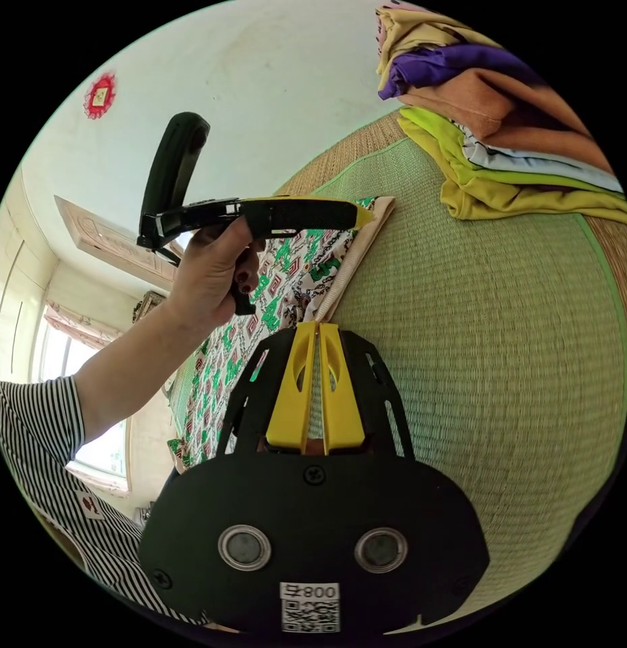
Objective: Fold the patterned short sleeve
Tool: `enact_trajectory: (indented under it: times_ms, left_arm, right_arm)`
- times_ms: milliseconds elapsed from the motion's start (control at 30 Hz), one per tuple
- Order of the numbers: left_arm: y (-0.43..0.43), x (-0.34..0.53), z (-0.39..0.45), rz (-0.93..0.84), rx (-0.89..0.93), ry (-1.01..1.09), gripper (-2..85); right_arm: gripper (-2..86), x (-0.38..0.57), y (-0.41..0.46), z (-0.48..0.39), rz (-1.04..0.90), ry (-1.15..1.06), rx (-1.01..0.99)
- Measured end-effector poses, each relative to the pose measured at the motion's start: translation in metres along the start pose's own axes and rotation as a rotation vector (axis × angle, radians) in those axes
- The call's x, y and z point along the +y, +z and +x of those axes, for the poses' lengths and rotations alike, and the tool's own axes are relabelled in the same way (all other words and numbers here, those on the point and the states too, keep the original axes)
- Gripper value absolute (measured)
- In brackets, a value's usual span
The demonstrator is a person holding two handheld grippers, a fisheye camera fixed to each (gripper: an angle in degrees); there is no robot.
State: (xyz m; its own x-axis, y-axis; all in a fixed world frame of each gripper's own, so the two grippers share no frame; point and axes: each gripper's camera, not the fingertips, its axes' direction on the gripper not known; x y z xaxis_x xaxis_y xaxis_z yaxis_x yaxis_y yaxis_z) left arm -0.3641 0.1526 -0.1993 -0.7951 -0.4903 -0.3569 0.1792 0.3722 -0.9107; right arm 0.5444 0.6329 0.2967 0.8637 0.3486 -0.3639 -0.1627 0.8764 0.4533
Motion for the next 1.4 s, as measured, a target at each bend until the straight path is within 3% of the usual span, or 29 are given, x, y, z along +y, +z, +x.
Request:
enact_trajectory:
  times_ms: [167, 333, 467, 733, 900, 1100, 1400]
  left_arm:
    - [0.009, -0.011, 0.020, -0.037, -0.099, 0.083, 7.8]
    - [0.015, -0.018, 0.013, -0.057, -0.166, 0.085, 3.4]
    - [0.007, -0.014, -0.009, -0.010, -0.086, 0.018, 1.9]
    - [-0.047, 0.048, -0.108, 0.318, 0.308, -0.294, 1.1]
    - [-0.059, 0.104, -0.156, 0.419, 0.418, -0.425, 1.1]
    - [-0.044, 0.159, -0.199, 0.412, 0.461, -0.571, 1.6]
    - [-0.050, 0.193, -0.226, 0.396, 0.331, -0.636, 5.8]
  right_arm:
    - [0.3, 0.000, -0.001, 0.002, -0.004, 0.001, -0.004]
    - [0.3, 0.000, -0.001, 0.005, -0.005, 0.007, -0.016]
    - [0.4, 0.000, -0.001, 0.002, -0.002, -0.001, -0.012]
    - [0.4, 0.001, -0.015, -0.031, 0.103, -0.101, 0.037]
    - [0.4, 0.001, -0.004, -0.076, 0.089, -0.242, 0.102]
    - [0.5, 0.000, 0.034, -0.097, -0.021, -0.302, 0.108]
    - [0.8, -0.006, 0.068, -0.104, -0.157, -0.329, 0.107]
